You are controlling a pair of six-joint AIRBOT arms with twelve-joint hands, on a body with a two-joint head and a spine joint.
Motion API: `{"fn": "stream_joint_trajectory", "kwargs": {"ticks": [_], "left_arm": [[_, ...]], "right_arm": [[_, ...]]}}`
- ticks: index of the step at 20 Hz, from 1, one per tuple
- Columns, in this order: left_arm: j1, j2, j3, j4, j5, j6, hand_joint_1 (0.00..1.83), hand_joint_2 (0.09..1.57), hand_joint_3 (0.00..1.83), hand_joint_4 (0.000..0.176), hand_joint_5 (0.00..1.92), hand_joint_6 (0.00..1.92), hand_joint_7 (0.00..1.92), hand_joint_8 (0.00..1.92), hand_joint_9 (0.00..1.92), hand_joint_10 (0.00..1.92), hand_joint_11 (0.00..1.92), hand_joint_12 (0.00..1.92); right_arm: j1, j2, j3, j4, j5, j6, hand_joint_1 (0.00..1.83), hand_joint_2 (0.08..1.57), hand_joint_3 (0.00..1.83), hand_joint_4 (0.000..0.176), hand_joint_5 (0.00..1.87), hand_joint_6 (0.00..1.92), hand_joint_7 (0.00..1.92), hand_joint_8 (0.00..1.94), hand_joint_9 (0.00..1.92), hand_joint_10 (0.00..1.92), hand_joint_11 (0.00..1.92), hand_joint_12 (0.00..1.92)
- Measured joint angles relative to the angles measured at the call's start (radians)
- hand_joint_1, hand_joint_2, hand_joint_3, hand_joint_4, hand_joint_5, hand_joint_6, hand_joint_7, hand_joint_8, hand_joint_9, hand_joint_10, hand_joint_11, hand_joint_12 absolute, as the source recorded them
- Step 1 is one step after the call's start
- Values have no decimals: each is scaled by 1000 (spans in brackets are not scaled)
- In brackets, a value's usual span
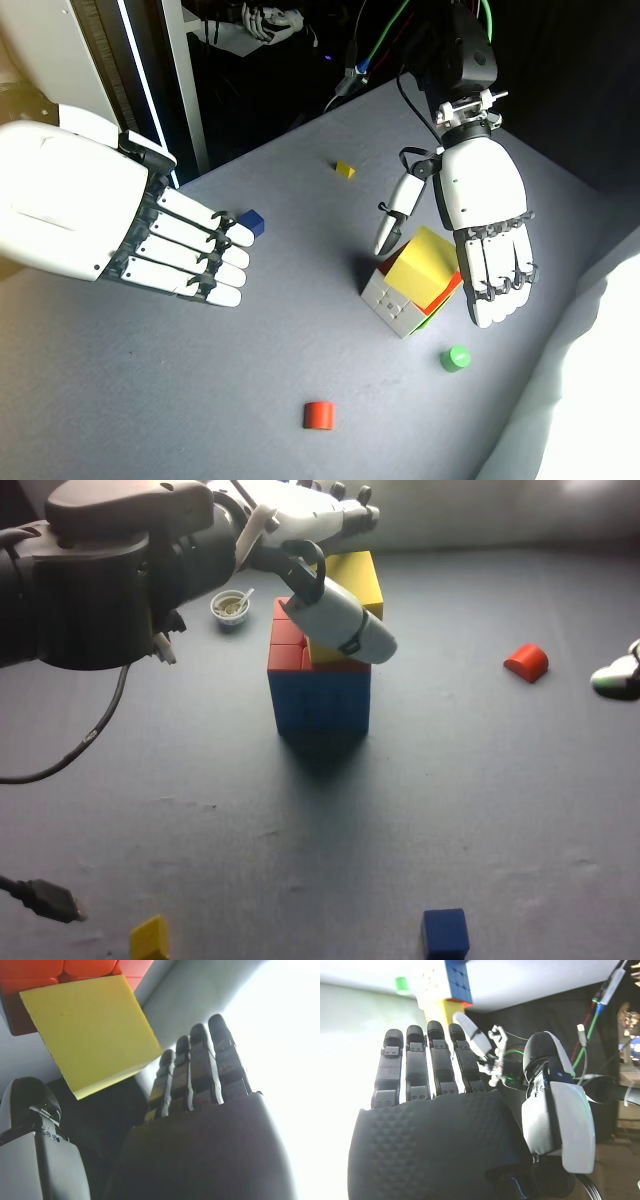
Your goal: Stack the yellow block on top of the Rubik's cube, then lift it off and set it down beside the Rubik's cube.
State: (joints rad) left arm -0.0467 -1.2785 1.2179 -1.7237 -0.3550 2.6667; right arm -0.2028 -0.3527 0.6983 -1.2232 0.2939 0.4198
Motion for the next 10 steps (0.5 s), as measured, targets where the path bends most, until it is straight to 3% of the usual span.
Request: {"fn": "stream_joint_trajectory", "kwargs": {"ticks": [2, 4, 8, 10], "left_arm": [[0, 8, -6, -2, 0, 0, 243, 876, 0, 0, 10, 2, 42, 1, 59, 0, 0, 235], [3, 20, -10, -4, 0, 0, 258, 857, 0, 0, 35, 5, 67, 6, 89, 8, 0, 294], [18, 55, -37, -17, -5, 1, 200, 870, 0, 0, 5, 0, 29, 0, 57, 1, 0, 246], [24, 68, -47, -21, -6, 1, 200, 870, 0, 0, 5, 0, 29, 0, 57, 1, 0, 246]], "right_arm": [[6, 0, 4, 3, -3, 0, 0, 1276, 5, 0, 64, 0, 88, 0, 34, 2, 0, 0], [13, -6, 13, 2, 1, 0, 0, 1277, 5, 0, 49, 0, 76, 0, 28, 0, 0, 0], [32, -88, 100, 191, -11, -141, 0, 1272, 2, 0, 34, 2, 54, 1, 4, 1, 0, 0], [44, -136, 135, 222, -42, -167, 0, 1272, 2, 0, 34, 2, 54, 1, 4, 1, 0, 0]]}}
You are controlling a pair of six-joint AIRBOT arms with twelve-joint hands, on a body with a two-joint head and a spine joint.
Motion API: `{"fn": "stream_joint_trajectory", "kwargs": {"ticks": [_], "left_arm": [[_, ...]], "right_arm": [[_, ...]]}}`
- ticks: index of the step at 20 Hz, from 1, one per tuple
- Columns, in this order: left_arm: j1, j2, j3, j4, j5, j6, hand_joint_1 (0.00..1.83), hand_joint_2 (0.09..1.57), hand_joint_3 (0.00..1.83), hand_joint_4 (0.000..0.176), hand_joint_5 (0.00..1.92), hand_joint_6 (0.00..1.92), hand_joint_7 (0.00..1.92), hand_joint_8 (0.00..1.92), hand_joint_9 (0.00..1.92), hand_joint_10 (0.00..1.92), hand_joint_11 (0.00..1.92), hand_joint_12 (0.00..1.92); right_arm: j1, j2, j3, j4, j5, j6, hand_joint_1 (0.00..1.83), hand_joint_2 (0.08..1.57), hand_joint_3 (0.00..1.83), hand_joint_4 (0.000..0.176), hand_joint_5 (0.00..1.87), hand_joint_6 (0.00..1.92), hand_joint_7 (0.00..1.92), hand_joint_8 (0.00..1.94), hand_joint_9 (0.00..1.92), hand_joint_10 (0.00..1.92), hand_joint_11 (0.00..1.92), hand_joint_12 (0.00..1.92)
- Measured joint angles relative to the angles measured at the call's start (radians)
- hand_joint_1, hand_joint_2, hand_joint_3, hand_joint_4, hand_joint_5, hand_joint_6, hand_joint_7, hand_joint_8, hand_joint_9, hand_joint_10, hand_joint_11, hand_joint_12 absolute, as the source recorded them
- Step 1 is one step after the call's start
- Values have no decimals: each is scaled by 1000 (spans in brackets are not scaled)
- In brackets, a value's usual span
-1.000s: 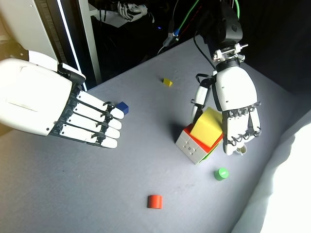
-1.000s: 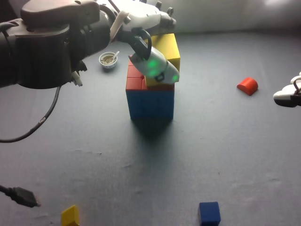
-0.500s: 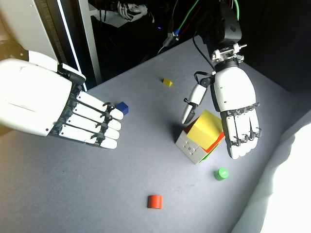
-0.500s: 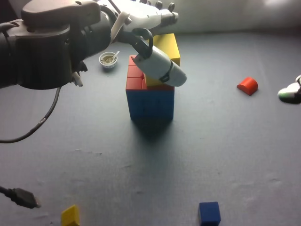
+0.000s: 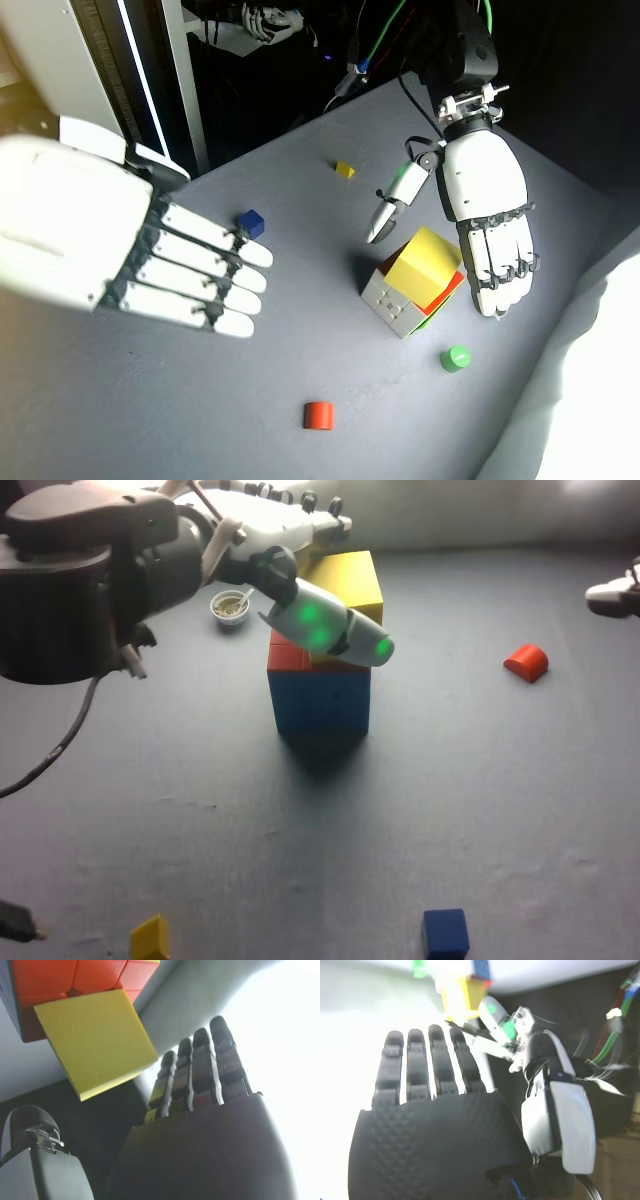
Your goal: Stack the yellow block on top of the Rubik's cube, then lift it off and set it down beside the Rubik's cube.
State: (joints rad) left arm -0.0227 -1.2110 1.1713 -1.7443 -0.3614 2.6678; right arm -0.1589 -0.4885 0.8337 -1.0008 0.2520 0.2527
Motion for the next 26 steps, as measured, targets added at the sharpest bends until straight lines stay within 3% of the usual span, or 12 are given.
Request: {"fn": "stream_joint_trajectory", "kwargs": {"ticks": [6, 8, 10, 14, 19, 22, 24, 26], "left_arm": [[7, 28, -12, -14, -6, 1, 120, 830, 0, 0, 0, 0, 12, 4, 32, 3, 0, 200], [16, 39, -15, -15, -2, 0, 127, 814, 0, 0, 27, 1, 51, 4, 75, 6, 0, 321], [22, 56, -22, -12, -2, 1, 110, 813, 0, 0, 20, 3, 46, 5, 68, 4, 0, 307], [31, 80, -29, -2, 6, 0, 122, 826, 3, 0, 3, 0, 21, 0, 44, 0, 0, 199], [56, 115, -50, 11, 26, -1, 106, 826, 0, 0, 22, 2, 40, 3, 74, 5, 0, 312], [67, 137, -58, 45, 42, 0, 108, 835, 2, 0, 14, 2, 35, 5, 66, 5, 0, 278], [83, 152, -62, 64, 67, -1, 68, 843, 3, 0, 0, 0, 14, 0, 43, 0, 0, 202], [103, 177, -66, 187, 106, -103, 53, 851, 3, 0, 12, 1, 37, 3, 66, 4, 0, 269]], "right_arm": [[6, -95, 56, 8, -31, -29, 63, 1111, 0, 0, 0, 0, 0, 0, 0, 0, 0, 0], [7, -122, 83, 10, -40, -31, 154, 1026, 0, 0, 0, 0, 0, 0, 0, 0, 0, 0], [7, -131, 90, 12, -49, -55, 288, 911, 0, 0, 0, 0, 0, 0, 0, 0, 0, 0], [7, -150, 91, 31, -17, -103, 648, 927, 0, 0, 0, 0, 0, 0, 0, 0, 0, 0], [16, -245, 171, 279, 14, -285, 1148, 843, 0, 0, 0, 0, 0, 0, 0, 0, 0, 0], [49, -325, 241, 327, -14, -290, 1258, 980, 11, 0, 0, 0, 0, 0, 0, 0, 0, 0], [76, -382, 277, 355, -47, -289, 1467, 981, 9, 0, 0, 0, 0, 0, 0, 0, 0, 0], [118, -446, 301, 359, -95, -290, 1557, 991, 12, 0, 0, 0, 0, 0, 0, 0, 0, 0]]}}
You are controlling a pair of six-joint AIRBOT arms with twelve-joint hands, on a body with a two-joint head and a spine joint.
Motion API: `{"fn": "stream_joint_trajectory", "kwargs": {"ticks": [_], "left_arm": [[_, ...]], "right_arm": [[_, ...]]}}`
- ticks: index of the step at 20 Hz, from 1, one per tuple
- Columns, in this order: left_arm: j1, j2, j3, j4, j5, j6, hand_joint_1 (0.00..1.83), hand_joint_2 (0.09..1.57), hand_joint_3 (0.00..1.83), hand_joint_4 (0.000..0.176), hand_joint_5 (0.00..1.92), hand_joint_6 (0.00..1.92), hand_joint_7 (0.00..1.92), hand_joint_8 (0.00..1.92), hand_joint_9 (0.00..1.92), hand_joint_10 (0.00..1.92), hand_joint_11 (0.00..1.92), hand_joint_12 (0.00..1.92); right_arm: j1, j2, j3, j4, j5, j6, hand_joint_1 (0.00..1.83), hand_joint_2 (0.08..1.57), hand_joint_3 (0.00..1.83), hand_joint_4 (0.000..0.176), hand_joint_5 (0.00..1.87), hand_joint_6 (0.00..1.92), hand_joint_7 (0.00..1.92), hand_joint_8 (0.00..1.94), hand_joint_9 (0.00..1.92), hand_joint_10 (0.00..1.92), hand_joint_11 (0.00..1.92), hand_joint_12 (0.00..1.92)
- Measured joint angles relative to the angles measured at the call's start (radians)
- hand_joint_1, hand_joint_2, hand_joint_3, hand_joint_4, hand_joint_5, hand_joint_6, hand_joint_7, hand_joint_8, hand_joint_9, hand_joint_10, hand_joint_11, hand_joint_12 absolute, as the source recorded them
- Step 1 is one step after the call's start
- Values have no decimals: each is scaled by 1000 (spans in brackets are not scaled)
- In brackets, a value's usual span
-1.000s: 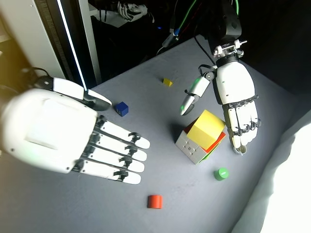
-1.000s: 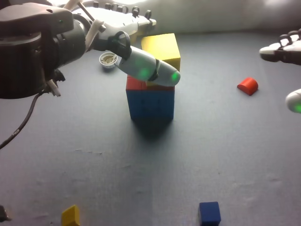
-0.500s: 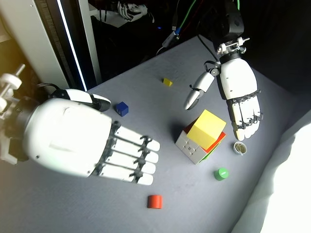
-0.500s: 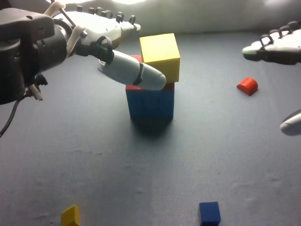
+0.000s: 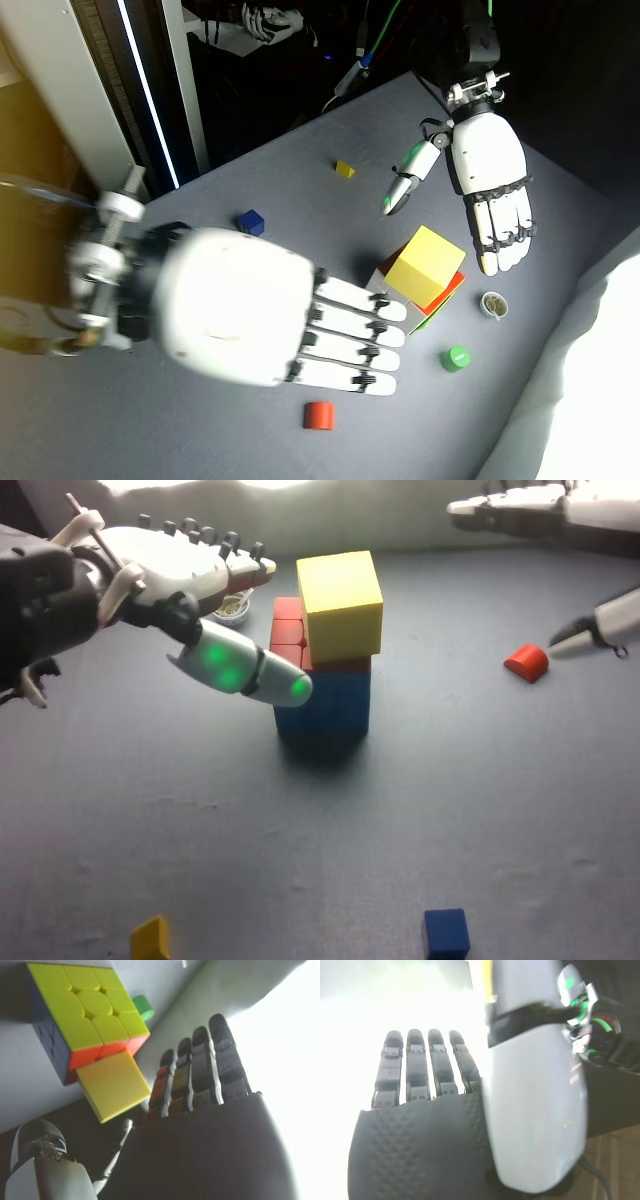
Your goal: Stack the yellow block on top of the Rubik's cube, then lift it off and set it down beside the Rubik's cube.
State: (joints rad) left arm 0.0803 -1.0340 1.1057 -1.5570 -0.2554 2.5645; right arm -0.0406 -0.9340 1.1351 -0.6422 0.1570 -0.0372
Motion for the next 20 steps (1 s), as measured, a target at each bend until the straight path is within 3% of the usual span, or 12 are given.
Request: {"fn": "stream_joint_trajectory", "kwargs": {"ticks": [3, 6, 11, 13, 17, 18, 20], "left_arm": [[20, 34, -17, 8, 7, -9, 118, 853, 1, 0, 2, 0, 21, 1, 54, 1, 0, 208], [40, 69, -41, -23, 5, -10, 134, 833, 0, 0, 49, 1, 78, 4, 110, 6, 0, 336], [66, 127, -116, -111, -63, -12, 63, 857, 2, 0, 43, 2, 75, 2, 103, 1, 0, 358], [79, 134, -139, -143, -98, -24, 58, 848, 0, 0, 7, 0, 28, 6, 53, 6, 0, 221], [97, 171, -204, -150, -186, -71, 91, 842, 0, 0, 33, 0, 63, 0, 96, 2, 0, 345], [108, 173, -212, -158, -198, -76, 86, 850, 3, 0, 7, 1, 40, 2, 67, 4, 0, 268], [126, 172, -235, -167, -208, -77, 69, 847, 1, 0, 49, 1, 80, 3, 112, 6, 0, 397]], "right_arm": [[50, -49, 3, 4, -51, 24, 1617, 992, 11, 0, 0, 0, 0, 0, 0, 0, 0, 0], [87, -71, 0, 17, -91, 94, 1646, 1009, 18, 0, 0, 0, 0, 0, 0, 0, 0, 0], [163, -139, 16, 158, -203, 95, 1632, 1021, 19, 0, 0, 0, 0, 0, 0, 0, 0, 0], [165, -157, 18, 178, -219, 95, 1639, 1016, 16, 0, 0, 0, 0, 0, 0, 0, 0, 0], [153, -175, 27, 204, -236, 93, 1599, 1018, 13, 0, 0, 0, 0, 0, 0, 0, 0, 0], [148, -180, 27, 206, -237, 93, 1615, 1022, 14, 0, 0, 0, 0, 0, 0, 0, 0, 0], [142, -187, 27, 232, -225, 93, 1603, 1026, 15, 0, 0, 0, 0, 0, 0, 0, 0, 0]]}}
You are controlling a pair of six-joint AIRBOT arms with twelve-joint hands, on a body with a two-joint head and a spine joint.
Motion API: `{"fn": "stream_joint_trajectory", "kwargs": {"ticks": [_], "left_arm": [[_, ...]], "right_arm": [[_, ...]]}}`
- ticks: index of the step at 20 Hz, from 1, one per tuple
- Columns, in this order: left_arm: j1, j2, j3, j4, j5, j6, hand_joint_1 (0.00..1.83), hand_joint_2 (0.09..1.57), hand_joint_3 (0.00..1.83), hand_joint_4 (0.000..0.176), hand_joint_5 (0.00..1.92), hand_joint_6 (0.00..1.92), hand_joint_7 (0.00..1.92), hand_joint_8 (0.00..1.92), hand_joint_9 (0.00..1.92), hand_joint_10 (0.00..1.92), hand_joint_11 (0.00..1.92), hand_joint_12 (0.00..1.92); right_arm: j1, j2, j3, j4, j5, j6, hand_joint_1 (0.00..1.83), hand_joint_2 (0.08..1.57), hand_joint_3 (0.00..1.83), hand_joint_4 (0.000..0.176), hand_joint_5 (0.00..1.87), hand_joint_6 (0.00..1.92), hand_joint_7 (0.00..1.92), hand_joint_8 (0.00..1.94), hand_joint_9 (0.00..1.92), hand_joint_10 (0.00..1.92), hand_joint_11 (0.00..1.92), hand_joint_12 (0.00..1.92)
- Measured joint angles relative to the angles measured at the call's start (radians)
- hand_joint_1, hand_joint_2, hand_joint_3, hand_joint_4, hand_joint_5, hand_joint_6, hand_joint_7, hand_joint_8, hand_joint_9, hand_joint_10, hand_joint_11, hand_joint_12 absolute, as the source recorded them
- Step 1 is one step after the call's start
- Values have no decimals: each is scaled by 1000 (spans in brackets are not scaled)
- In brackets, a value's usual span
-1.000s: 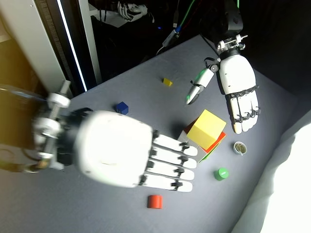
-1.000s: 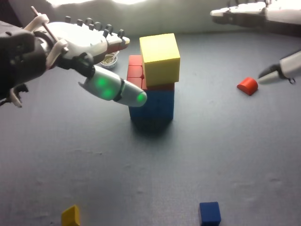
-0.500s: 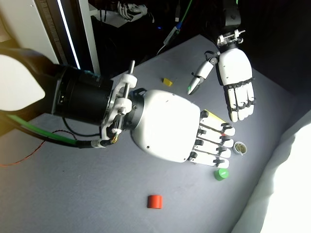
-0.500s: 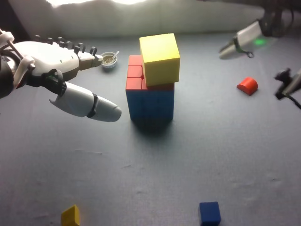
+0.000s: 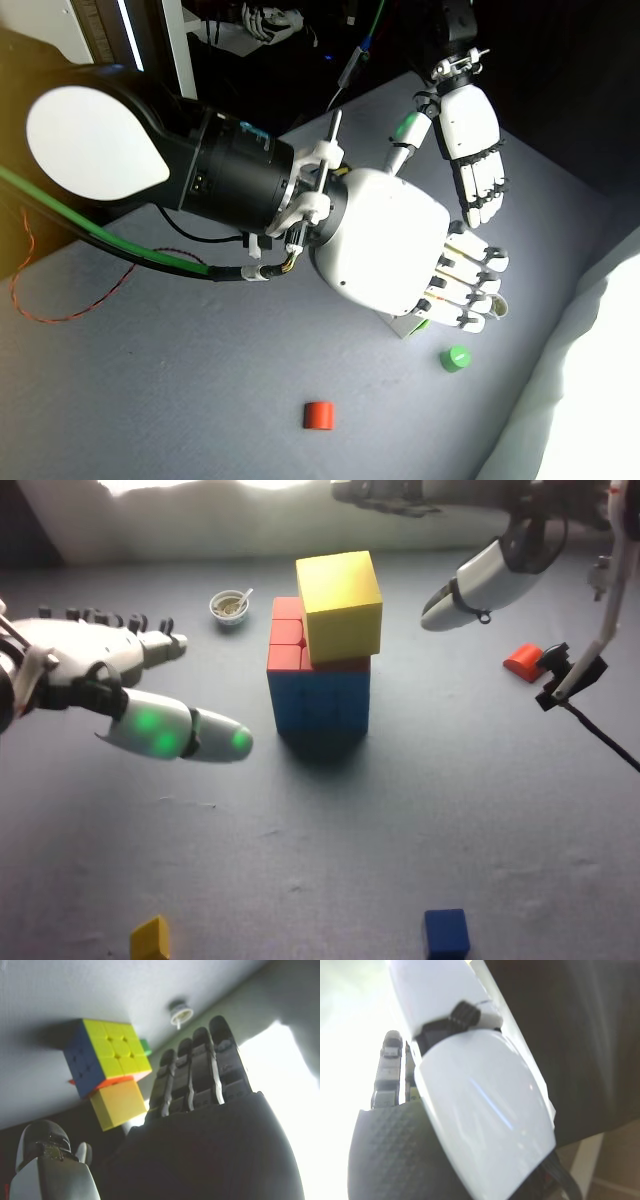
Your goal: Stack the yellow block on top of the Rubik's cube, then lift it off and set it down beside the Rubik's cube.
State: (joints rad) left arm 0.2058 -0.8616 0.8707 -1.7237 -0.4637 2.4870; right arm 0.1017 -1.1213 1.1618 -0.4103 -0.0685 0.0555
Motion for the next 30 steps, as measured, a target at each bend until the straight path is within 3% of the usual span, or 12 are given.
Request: {"fn": "stream_joint_trajectory", "kwargs": {"ticks": [4, 9, 12, 24, 29, 30], "left_arm": [[30, 17, -26, -5, 4, -25, 77, 859, 2, 0, 12, 2, 48, 5, 85, 5, 0, 314], [48, 43, -39, -21, -13, -27, 142, 840, 4, 0, 60, 4, 103, 6, 133, 5, 0, 358], [51, 44, -58, -24, -32, -28, 155, 850, 5, 0, 28, 2, 72, 0, 84, 0, 0, 295], [50, 61, -84, -38, -82, -32, 123, 839, 0, 0, 61, 2, 87, 3, 123, 3, 0, 395], [48, 61, -81, -40, -112, -32, 142, 839, 0, 0, 44, 1, 82, 2, 119, 3, 0, 356], [46, 61, -82, -43, -116, -31, 136, 861, 7, 0, 8, 0, 28, 3, 64, 4, 0, 259]], "right_arm": [[-29, -55, 56, 7, 29, 1, 1621, 1011, 6, 0, 0, 0, 0, 0, 0, 0, 0, 0], [-36, -109, 101, 21, 10, 0, 1623, 1027, 13, 0, 0, 0, 0, 0, 0, 0, 0, 0], [-36, -119, 99, 52, 19, 0, 1603, 1035, 14, 0, 0, 0, 0, 0, 0, 0, 0, 0], [-84, -170, 138, 130, 70, 0, 1572, 1036, 10, 0, 0, 0, 0, 0, 0, 0, 0, 0], [-107, -194, 194, 129, 112, 0, 1554, 1037, 10, 0, 0, 0, 0, 0, 0, 0, 0, 0], [-110, -193, 197, 129, 116, -1, 1573, 1032, 7, 0, 0, 0, 0, 0, 0, 0, 0, 0]]}}
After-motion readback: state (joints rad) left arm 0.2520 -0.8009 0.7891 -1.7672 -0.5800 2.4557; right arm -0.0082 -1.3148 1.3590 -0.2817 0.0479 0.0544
